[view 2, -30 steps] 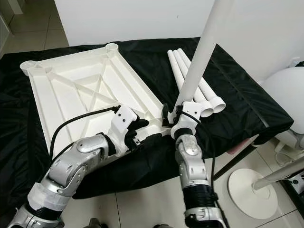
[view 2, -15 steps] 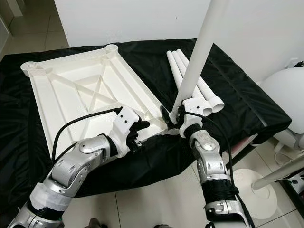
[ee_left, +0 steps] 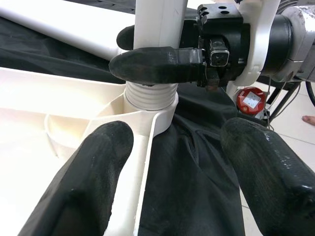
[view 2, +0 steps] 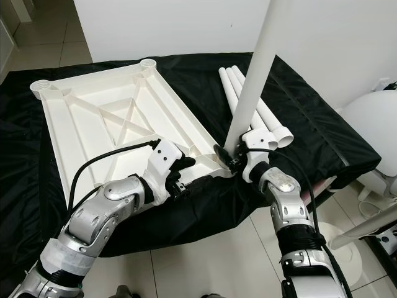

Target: Building children table

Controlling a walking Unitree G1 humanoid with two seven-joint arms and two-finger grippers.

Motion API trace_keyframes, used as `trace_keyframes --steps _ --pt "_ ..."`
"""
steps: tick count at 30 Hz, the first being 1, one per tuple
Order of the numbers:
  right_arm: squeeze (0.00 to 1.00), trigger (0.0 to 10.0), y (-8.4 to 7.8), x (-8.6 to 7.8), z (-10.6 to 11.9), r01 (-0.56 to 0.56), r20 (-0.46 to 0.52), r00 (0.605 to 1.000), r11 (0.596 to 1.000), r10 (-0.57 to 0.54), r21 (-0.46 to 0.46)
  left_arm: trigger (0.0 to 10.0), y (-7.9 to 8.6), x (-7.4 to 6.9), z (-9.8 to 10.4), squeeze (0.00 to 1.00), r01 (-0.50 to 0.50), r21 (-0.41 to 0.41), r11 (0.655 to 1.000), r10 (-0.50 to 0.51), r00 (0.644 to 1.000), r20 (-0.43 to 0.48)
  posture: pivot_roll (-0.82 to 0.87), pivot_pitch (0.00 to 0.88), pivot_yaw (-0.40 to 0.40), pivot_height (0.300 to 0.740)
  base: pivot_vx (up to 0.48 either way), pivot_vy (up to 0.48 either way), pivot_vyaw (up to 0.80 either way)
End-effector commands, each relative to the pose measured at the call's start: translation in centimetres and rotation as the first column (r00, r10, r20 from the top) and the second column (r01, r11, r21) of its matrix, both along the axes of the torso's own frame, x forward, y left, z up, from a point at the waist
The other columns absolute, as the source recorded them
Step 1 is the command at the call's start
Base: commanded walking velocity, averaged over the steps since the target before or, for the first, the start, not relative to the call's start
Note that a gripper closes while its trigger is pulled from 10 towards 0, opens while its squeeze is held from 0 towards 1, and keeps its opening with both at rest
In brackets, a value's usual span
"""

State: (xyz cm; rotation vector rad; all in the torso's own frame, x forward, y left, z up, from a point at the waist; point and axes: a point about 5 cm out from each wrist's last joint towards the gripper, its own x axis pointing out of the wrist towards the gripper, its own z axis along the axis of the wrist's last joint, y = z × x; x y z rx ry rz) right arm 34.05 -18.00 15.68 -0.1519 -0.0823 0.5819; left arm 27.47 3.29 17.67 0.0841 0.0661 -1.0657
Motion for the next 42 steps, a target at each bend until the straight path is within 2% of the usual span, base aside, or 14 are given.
trace_keyframes --steps 1,4,5,6,17,21,26,31,33,34,37,40,41,42 --pt "0.0 0.0 -0.3 -0.2 -1.1 -0.005 -0.047 0.999 0.999 0.003 -0.038 10.0 0.2 0.3 0.0 0.0 -0.03 0.007 1.0 0.03 1.0 0.008 0.03 0.046 -0.025 0.74 0.0 0.0 0.0" --pt "0.0 0.0 -0.7 -0.1 -1.4 0.007 -0.061 0.998 1.0 -0.009 -0.024 10.0 0.2 0.3 0.0 0.0 -0.028 0.007 1.0 0.028 1.0 0.01 0.03 0.039 -0.025 0.74 0.0 0.0 0.0" --pt "0.0 7.2 -0.7 -0.1 -1.4 0.019 -0.06 0.998 1.0 -0.02 -0.019 10.0 0.2 0.3 0.0 0.0 -0.027 0.007 1.0 0.027 1.0 0.01 0.03 0.033 -0.023 0.74 0.0 0.0 0.0" --pt "0.0 10.0 -0.8 0.0 -1.4 0.026 -0.059 0.998 1.0 -0.027 -0.017 10.0 0.2 0.3 0.0 0.0 -0.026 0.007 1.0 0.026 1.0 0.01 0.03 0.033 -0.023 0.74 0.0 0.0 0.0" --pt "0.0 10.0 -0.7 0.2 -1.7 0.122 -0.08 0.99 0.991 -0.117 0.055 10.0 0.1 0.2 -0.1 0.0 -0.019 0.011 1.0 0.019 1.0 0.013 0.02 0.027 -0.022 0.74 0.0 0.0 0.0" --pt "0.0 10.0 -0.1 0.1 -2.4 0.194 -0.11 0.977 0.977 -0.183 0.093 10.0 0.0 0.2 -0.1 0.0 -0.015 0.01 1.0 0.015 1.0 0.01 0.02 0.027 -0.021 0.74 0.0 0.0 0.0" --pt "0.0 10.0 -0.1 0.0 -2.8 0.241 -0.122 0.965 0.967 -0.231 0.077 10.0 0.0 0.1 -0.2 0.0 -0.012 0.011 1.0 0.012 1.0 0.008 0.02 0.028 -0.023 0.74 0.0 0.0 0.0" --pt "0.0 10.0 -0.1 -0.1 -3.2 0.325 -0.14 0.94 0.942 -0.311 0.089 10.0 0.0 0.0 -0.2 0.0 -0.013 0.009 1.0 0.013 1.0 0.006 0.02 0.033 -0.025 0.74 0.0 0.0 0.0" --pt "0.0 10.0 0.1 -0.1 -3.1 0.385 -0.151 0.918 0.916 -0.367 0.112 10.0 0.0 0.0 -0.3 0.0 -0.014 0.008 1.0 0.014 1.0 0.004 0.01 0.034 -0.027 0.74 0.0 0.0 0.0" --pt "0.0 10.0 0.1 -0.1 -3.1 0.385 -0.151 0.918 0.916 -0.367 0.112 10.0 0.0 0.0 -0.3 0.0 -0.014 0.008 1.0 0.014 1.0 0.004 0.01 0.034 -0.027 0.74 0.0 0.0 0.0" --pt "0.0 10.0 0.6 -0.2 -3.0 0.492 -0.159 0.868 0.859 -0.471 0.14 10.0 0.0 -0.1 -0.3 0.0 -0.015 0.007 1.0 0.015 1.0 0.003 0.01 0.036 -0.028 0.74 0.0 0.0 0.0" --pt "0.0 10.0 0.8 -0.2 -3.0 0.512 -0.161 0.856 0.847 -0.491 0.144 10.0 0.0 -0.1 -0.4 0.0 -0.015 0.007 1.0 0.015 1.0 0.003 0.01 0.036 -0.028 0.74 0.0 0.0 0.0" --pt "0.0 10.0 0.8 -0.4 -3.1 0.604 -0.161 0.796 0.781 -0.583 0.158 10.0 0.0 0.0 -0.3 0.0 -0.017 0.005 1.0 0.017 1.0 0.004 0.01 0.045 -0.026 0.74 0.0 0.0 0.0" --pt "0.0 10.0 0.8 -0.4 -3.1 0.604 -0.161 0.796 0.781 -0.583 0.158 10.0 0.0 0.0 -0.3 0.0 -0.017 0.005 1.0 0.017 1.0 0.004 0.01 0.045 -0.026 0.74 0.0 0.0 0.0"
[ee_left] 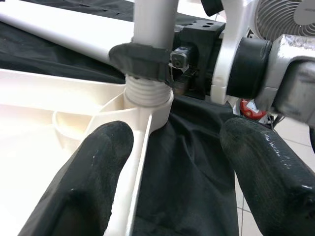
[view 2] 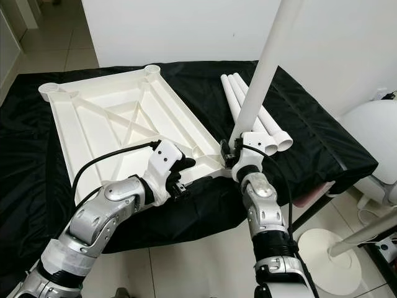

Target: Building children table

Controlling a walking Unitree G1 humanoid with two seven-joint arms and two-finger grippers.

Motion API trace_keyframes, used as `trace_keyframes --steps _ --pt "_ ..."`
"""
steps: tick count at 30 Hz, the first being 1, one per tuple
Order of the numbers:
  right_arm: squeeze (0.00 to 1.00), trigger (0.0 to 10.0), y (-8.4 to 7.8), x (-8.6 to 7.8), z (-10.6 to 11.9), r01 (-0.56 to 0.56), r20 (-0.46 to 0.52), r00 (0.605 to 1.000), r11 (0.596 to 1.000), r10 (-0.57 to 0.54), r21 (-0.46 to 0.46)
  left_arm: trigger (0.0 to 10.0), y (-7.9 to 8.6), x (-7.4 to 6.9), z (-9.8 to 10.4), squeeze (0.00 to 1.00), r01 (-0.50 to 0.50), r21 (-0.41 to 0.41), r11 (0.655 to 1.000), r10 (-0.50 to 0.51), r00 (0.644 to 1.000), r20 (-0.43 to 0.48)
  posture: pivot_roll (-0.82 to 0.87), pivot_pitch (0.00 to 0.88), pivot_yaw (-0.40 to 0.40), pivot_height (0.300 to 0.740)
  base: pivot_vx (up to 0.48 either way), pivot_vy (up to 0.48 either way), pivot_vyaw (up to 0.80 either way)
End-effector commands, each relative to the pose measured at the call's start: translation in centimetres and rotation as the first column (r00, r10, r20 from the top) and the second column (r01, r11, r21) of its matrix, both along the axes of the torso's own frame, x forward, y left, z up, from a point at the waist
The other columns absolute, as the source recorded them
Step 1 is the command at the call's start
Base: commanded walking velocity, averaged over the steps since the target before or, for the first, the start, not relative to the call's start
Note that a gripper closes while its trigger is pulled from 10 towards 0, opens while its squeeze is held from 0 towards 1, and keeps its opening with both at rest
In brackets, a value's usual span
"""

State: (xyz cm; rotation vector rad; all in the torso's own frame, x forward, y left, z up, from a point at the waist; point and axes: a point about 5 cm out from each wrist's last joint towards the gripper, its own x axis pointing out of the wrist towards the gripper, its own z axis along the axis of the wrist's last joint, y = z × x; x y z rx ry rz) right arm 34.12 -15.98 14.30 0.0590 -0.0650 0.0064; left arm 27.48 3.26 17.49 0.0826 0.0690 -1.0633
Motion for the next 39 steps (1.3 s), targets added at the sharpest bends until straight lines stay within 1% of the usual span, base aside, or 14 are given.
trace_keyframes --steps 1,2,4,6,7,8,12,13,14,15,25,26,33,39 --pt "0.0 10.0 -1.2 -0.6 -1.7 0.153 -0.076 0.985 0.988 -0.152 0.007 10.0 0.1 0.0 -0.1 0.0 -0.016 0.003 1.0 0.016 1.0 0.008 0.01 0.045 -0.026 0.74 0.0 0.0 0.0" --pt "0.0 10.0 -1.2 -0.6 -1.7 0.153 -0.076 0.985 0.988 -0.152 0.007 10.0 0.1 0.0 -0.1 0.0 -0.016 0.003 1.0 0.016 1.0 0.008 0.01 0.045 -0.026 0.74 0.0 0.0 0.0" --pt "0.0 10.0 0.3 -1.2 -1.8 0.276 -0.081 0.96 0.958 -0.269 0.083 10.0 0.3 0.4 0.0 0.0 -0.028 0.003 1.0 0.028 1.0 0.01 0.0 0.065 -0.024 0.74 0.0 0.0 0.0" --pt "0.0 10.0 0.3 -1.2 -1.8 0.276 -0.081 0.96 0.958 -0.269 0.083 10.0 0.3 0.4 0.0 0.0 -0.028 0.003 1.0 0.028 1.0 0.01 0.0 0.065 -0.024 0.74 0.0 0.0 0.0" --pt "0.0 10.0 2.3 -1.5 -1.6 0.214 -0.065 0.976 0.97 -0.208 0.112 10.0 0.5 0.6 0.2 0.0 -0.04 0.002 0.999 0.04 0.999 0.011 -0.01 0.077 -0.015 0.74 0.0 0.0 0.0" --pt "0.0 10.0 2.8 -1.6 -1.4 0.187 -0.053 0.982 0.976 -0.182 0.11 10.0 0.6 0.7 0.2 0.0 -0.042 0.001 0.999 0.042 0.999 0.011 -0.01 0.077 -0.015 0.74 0.0 0.0 0.0" --pt "0.0 10.0 3.1 -2.0 -1.2 0.15 -0.03 0.989 0.981 -0.148 0.126 10.0 0.6 0.9 0.3 0.0 -0.043 0.003 0.999 0.043 0.999 0.013 -0.01 0.08 -0.007 0.74 0.0 0.0 0.0" --pt "0.08 10.0 3.0 -2.0 -1.1 0.145 -0.023 0.989 0.981 -0.143 0.13 10.0 0.6 1.0 0.4 0.0 -0.044 0.006 0.999 0.044 0.999 0.016 -0.01 0.082 -0.007 0.74 0.0 0.0 0.0" --pt "0.08 10.0 3.0 -2.0 -1.1 0.145 -0.023 0.989 0.981 -0.143 0.13 10.0 0.6 1.0 0.4 0.0 -0.044 0.006 0.999 0.044 0.999 0.016 -0.01 0.082 -0.007 0.74 0.0 0.0 0.0" --pt "1.0 10.0 2.9 -2.1 -1.0 0.142 -0.014 0.99 0.98 -0.141 0.14 10.0 0.6 1.1 0.4 0.0 -0.046 0.006 0.999 0.045 0.999 0.017 -0.01 0.084 -0.006 0.74 0.0 0.0 0.0" --pt "1.0 10.0 1.1 -1.7 0.5 0.057 0.064 0.996 0.991 -0.065 0.12 10.0 0.3 0.9 0.5 0.0 -0.049 0.002 0.999 0.049 0.999 0.013 0.0 0.093 -0.01 0.74 0.0 0.0 0.0" --pt "0.0 10.0 0.5 -1.6 0.8 0.027 0.072 0.997 0.993 -0.035 0.113 10.0 0.3 0.7 0.6 0.0 -0.037 -0.006 0.999 0.037 0.999 0.007 0.0 0.089 -0.005 0.74 0.0 0.0 0.0" --pt "0.0 10.0 -0.8 -1.1 1.2 -0.1 0.084 0.992 0.995 0.099 0.014 10.0 0.3 1.1 0.3 0.0 -0.018 0.04 0.999 0.017 0.999 0.035 0.0 0.065 0.008 0.74 0.0 0.0 0.0" --pt "0.0 10.0 -0.4 -1.0 1.7 -0.218 0.121 0.968 0.975 0.222 -0.045 10.0 0.2 1.7 0.5 0.0 -0.048 0.03 0.998 0.048 0.999 0.023 0.01 0.032 -0.004 0.74 0.0 0.0 0.0"
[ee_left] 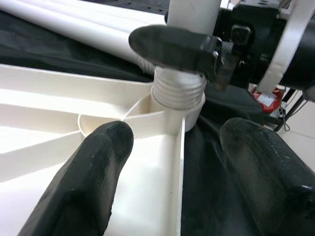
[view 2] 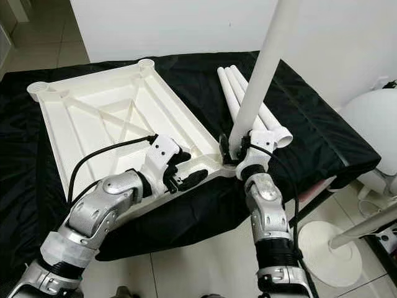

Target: Building children table

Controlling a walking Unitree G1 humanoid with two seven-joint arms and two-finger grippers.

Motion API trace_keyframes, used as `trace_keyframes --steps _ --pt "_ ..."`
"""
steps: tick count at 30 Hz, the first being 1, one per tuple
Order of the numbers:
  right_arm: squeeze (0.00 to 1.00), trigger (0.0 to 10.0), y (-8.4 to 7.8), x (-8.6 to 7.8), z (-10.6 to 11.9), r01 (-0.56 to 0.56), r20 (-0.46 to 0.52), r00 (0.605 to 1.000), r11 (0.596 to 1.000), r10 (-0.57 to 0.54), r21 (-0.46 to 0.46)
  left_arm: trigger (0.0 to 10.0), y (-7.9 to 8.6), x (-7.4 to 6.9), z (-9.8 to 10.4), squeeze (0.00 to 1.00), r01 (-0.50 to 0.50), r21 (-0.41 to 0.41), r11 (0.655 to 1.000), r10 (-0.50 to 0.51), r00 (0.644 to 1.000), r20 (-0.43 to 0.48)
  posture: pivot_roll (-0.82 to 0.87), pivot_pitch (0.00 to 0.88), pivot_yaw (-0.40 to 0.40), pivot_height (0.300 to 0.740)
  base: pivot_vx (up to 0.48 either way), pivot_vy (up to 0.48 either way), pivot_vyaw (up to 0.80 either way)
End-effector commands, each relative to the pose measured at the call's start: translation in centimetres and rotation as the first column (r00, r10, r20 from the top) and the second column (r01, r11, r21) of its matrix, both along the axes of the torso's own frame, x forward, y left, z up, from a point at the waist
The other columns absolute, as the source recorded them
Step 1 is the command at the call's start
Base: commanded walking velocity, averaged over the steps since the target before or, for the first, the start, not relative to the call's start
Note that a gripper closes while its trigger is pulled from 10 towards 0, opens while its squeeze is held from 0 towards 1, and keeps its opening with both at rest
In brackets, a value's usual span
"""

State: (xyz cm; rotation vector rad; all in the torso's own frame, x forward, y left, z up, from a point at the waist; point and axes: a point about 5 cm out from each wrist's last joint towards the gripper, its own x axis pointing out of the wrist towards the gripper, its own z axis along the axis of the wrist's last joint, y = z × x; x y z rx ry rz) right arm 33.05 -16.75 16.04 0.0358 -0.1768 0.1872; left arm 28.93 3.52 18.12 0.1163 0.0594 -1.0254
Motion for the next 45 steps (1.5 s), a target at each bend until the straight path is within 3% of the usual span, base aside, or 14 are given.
trace_keyframes --steps 1,8,21,26,31,45 --pt "0.0 10.0 0.4 0.1 -0.1 -0.046 0.008 0.999 0.999 0.046 -0.005 10.0 0.0 0.2 -0.1 0.0 -0.012 0.007 1.0 0.012 1.0 -0.004 0.01 0.032 -0.004 0.74 0.0 0.0 0.0" --pt "0.0 10.0 0.7 0.6 -0.3 -0.134 -0.005 0.991 0.988 0.134 -0.074 10.0 -0.8 0.7 0.3 0.0 -0.056 -0.002 0.998 0.056 0.998 0.001 0.03 0.016 -0.005 0.74 0.0 0.0 0.0" --pt "0.0 10.0 0.1 1.1 0.3 -0.21 0.005 0.978 0.974 0.211 -0.086 10.0 -0.7 0.6 0.9 0.0 -0.075 -0.049 0.996 0.075 0.997 0.009 0.04 0.042 -0.015 0.74 0.0 0.0 0.0" --pt "0.0 10.0 -0.1 1.0 -0.1 -0.217 -0.006 0.976 0.971 0.217 -0.096 10.0 -0.5 0.6 0.3 0.0 -0.082 -0.013 0.997 0.083 0.996 0.021 0.05 0.034 -0.02 0.74 0.0 0.0 0.0" --pt "0.0 10.0 -0.2 1.1 0.0 -0.226 -0.002 0.974 0.969 0.227 -0.096 10.0 -0.5 0.6 0.6 0.0 -0.087 -0.052 0.995 0.087 0.996 0.006 0.04 0.034 -0.012 0.74 0.0 0.0 0.0" --pt "0.0 10.0 -1.3 1.4 0.1 -0.243 -0.017 0.97 0.955 0.244 -0.169 10.0 -0.3 1.3 1.0 0.0 -0.09 -0.031 0.996 0.091 0.994 0.052 0.02 0.0 0.018 0.74 0.0 0.0 0.0"
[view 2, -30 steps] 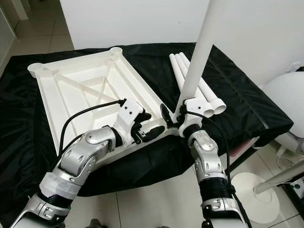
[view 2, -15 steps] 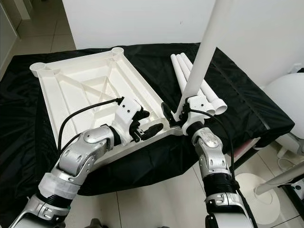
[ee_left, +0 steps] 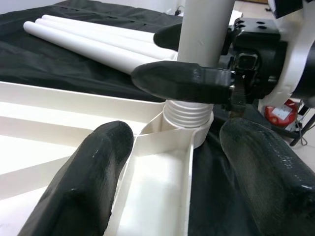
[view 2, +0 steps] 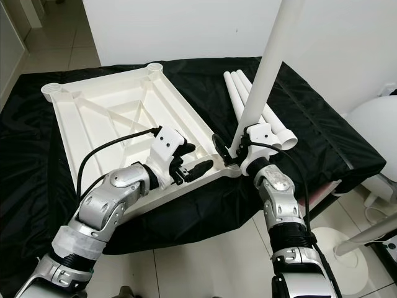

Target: Building children table

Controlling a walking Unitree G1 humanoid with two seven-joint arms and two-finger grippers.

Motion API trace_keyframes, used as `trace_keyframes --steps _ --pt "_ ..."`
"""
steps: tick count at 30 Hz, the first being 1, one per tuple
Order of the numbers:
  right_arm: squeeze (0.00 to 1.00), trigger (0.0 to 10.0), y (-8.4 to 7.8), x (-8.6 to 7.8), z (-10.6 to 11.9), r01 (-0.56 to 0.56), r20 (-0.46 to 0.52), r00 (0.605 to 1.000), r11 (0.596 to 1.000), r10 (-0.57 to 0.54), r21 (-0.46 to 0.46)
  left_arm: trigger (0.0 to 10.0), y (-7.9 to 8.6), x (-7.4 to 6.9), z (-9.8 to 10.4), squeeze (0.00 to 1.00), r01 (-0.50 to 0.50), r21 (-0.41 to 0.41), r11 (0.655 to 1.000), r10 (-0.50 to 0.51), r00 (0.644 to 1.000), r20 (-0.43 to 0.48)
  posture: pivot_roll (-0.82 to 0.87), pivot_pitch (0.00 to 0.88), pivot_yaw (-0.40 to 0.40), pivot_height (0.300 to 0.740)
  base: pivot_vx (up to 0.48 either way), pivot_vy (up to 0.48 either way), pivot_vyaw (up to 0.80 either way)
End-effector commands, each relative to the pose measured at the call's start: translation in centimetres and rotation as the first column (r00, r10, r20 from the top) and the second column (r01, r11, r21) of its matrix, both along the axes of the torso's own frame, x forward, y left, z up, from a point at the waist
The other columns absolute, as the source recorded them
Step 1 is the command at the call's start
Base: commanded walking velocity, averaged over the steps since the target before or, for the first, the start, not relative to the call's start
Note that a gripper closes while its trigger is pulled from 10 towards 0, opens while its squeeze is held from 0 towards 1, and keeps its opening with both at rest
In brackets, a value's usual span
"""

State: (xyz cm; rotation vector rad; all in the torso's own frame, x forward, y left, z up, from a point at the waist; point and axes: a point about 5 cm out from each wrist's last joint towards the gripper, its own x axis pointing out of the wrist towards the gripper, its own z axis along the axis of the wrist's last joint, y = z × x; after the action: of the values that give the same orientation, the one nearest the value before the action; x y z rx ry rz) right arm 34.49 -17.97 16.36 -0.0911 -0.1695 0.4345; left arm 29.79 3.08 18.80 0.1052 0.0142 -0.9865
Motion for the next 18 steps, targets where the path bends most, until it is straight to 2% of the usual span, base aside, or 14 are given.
trace_keyframes --steps 1,11,12,14,15,16,18 --pt "0.0 10.0 0.0 0.0 -0.2 -0.011 -0.005 1.0 1.0 0.011 -0.025 10.0 0.1 0.5 0.3 0.0 -0.054 0.001 0.999 0.054 0.998 0.018 0.02 0.0 0.018 0.74 0.0 0.0 0.0" --pt "0.0 10.0 -1.2 -1.0 -2.0 -0.041 -0.073 0.997 0.995 0.034 -0.094 10.0 0.2 0.6 0.5 0.0 -0.052 0.004 0.999 0.051 0.998 0.028 0.02 0.003 0.032 0.74 0.0 0.0 0.0" --pt "0.0 8.7 -1.2 -1.1 -2.1 -0.052 -0.082 0.996 0.994 0.044 -0.097 10.0 0.2 0.7 0.5 0.0 -0.052 0.006 0.999 0.052 0.998 0.029 0.02 0.003 0.032 0.74 0.0 0.0 0.0" --pt "0.0 8.7 -1.2 -1.1 -2.2 -0.059 -0.087 0.995 0.993 0.051 -0.1 10.0 0.3 0.7 0.5 0.0 -0.053 0.008 0.999 0.053 0.998 0.029 0.02 0.003 0.032 0.74 0.0 0.0 0.0" --pt "0.0 1.4 -1.3 -1.2 -2.4 -0.068 -0.093 0.994 0.992 0.058 -0.108 10.0 0.3 0.8 0.5 0.0 -0.053 0.008 0.999 0.053 0.998 0.029 0.02 0.001 0.031 0.74 0.0 0.0 0.0" --pt "0.0 0.0 -1.3 -1.3 -2.5 -0.073 -0.096 0.993 0.991 0.062 -0.114 10.0 0.3 0.8 0.5 0.0 -0.053 0.007 0.999 0.053 0.998 0.029 0.01 0.0 0.031 0.74 0.0 0.0 0.0" --pt "0.0 0.0 -1.3 -1.3 -2.5 -0.073 -0.096 0.993 0.991 0.062 -0.114 10.0 0.3 0.8 0.5 0.0 -0.053 0.007 0.999 0.053 0.998 0.029 0.01 0.0 0.031 0.74 0.0 0.0 0.0"
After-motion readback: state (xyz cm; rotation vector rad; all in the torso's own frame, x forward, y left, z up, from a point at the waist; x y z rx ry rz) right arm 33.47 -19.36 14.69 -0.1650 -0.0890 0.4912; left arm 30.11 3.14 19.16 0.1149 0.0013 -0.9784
